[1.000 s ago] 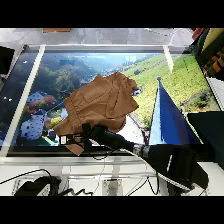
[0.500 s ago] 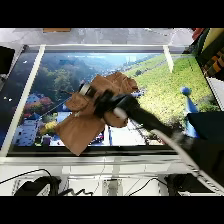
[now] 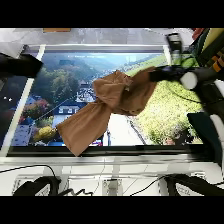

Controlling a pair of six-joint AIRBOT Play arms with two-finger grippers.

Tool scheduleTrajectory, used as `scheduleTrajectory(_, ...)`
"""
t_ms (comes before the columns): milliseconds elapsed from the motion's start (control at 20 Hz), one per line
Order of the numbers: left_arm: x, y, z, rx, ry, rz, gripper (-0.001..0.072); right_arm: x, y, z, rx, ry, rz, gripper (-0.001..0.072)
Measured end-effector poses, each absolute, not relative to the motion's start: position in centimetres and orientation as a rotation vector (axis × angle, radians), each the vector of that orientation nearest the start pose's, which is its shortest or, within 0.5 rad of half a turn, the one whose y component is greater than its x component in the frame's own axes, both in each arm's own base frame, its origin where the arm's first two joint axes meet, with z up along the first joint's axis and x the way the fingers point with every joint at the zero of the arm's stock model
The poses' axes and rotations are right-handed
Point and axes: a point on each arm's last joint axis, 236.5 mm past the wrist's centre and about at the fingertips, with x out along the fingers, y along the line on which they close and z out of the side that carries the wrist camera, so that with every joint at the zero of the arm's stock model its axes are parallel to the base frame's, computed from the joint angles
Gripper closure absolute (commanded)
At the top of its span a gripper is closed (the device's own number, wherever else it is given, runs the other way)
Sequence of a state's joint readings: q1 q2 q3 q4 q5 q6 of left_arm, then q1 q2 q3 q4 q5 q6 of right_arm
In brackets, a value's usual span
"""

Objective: Fold the clothes and pants, and hang the long-sleeved shirts on hangers.

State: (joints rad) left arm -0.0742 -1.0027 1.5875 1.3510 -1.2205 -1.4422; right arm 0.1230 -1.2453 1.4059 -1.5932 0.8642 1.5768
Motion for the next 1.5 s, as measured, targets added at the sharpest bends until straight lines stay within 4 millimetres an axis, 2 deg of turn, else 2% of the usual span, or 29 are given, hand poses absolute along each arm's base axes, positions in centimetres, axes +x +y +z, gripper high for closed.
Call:
scheduleTrajectory(150,37.0,-9.8,24.7,-0.046,0.732,-0.372,0.0014,46.6,-3.5,15.1,0.03,0.785,-0.084,0.0688)
scheduleTrajectory(250,36.0,-10.5,22.5,-0.069,0.787,-0.402,0.0015,44.8,-8.9,14.1,0.087,0.841,-0.201,0.0689)
scheduleTrajectory(400,33.6,-10.9,18.9,-0.095,0.867,-0.422,0.0016,41.2,-15.4,12.1,0.171,0.926,-0.348,0.0688)
scheduleTrajectory(450,32.6,-11.0,17.4,-0.107,0.901,-0.427,0.0072,40.1,-16.7,11.5,0.195,0.951,-0.381,0.0688)
scheduleTrajectory(500,31.5,-11.1,15.7,-0.118,0.938,-0.431,0.0188,39.1,-17.6,10.6,0.22,0.978,-0.401,0.0688)
scheduleTrajectory(550,30.2,-11.1,13.7,-0.128,0.982,-0.43,0.024,38.4,-18.1,9.8,0.239,1.003,-0.411,0.0688)
scheduleTrajectory(750,24.6,-10.9,5.6,-0.187,1.182,-0.414,0.0239,36.9,-18.2,7.3,0.286,1.065,-0.404,0.0688)
scheduleTrajectory(950,19.8,-10.4,-1.1,-0.221,1.37,-0.381,0.024,36.6,-17.7,6.2,0.318,1.081,-0.386,0.0688)
scheduleTrajectory(1050,18.3,-10.2,-3.3,-0.232,1.436,-0.364,0.024,36.6,-17.6,6.0,0.323,1.082,-0.384,0.0688)
scheduleTrajectory(1200,17.2,-8.8,-5.7,-0.231,1.512,-0.288,0.024,36.7,-17.4,5.9,0.334,1.078,-0.376,0.0688)
scheduleTrajectory(1350,16.8,-7.6,-7.5,-0.28,1.585,-0.206,0.024,37.0,-17.0,6.0,0.351,1.069,-0.364,0.0687)
scheduleTrajectory(1500,16.7,-8.1,-8.7,-0.385,1.648,-0.2,0.0239,37.4,-16.9,6.1,0.362,1.055,-0.356,0.0687)
